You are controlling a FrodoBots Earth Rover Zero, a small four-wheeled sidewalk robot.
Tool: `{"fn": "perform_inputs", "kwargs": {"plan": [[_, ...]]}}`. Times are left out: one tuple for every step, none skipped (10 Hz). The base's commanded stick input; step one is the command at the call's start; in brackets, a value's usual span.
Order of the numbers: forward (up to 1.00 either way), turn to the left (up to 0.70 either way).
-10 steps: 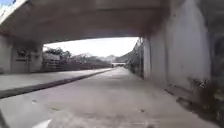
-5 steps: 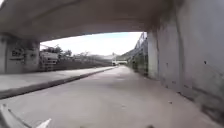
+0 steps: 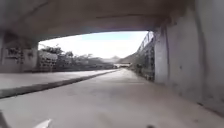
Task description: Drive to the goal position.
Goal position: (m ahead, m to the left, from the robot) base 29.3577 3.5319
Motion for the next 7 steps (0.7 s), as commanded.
{"fn": "perform_inputs", "kwargs": {"plan": [[1.00, -0.12], [1.00, -0.21], [1.00, -0.27], [1.00, -0.27], [1.00, -0.27], [1.00, -0.27], [1.00, -0.27]]}}
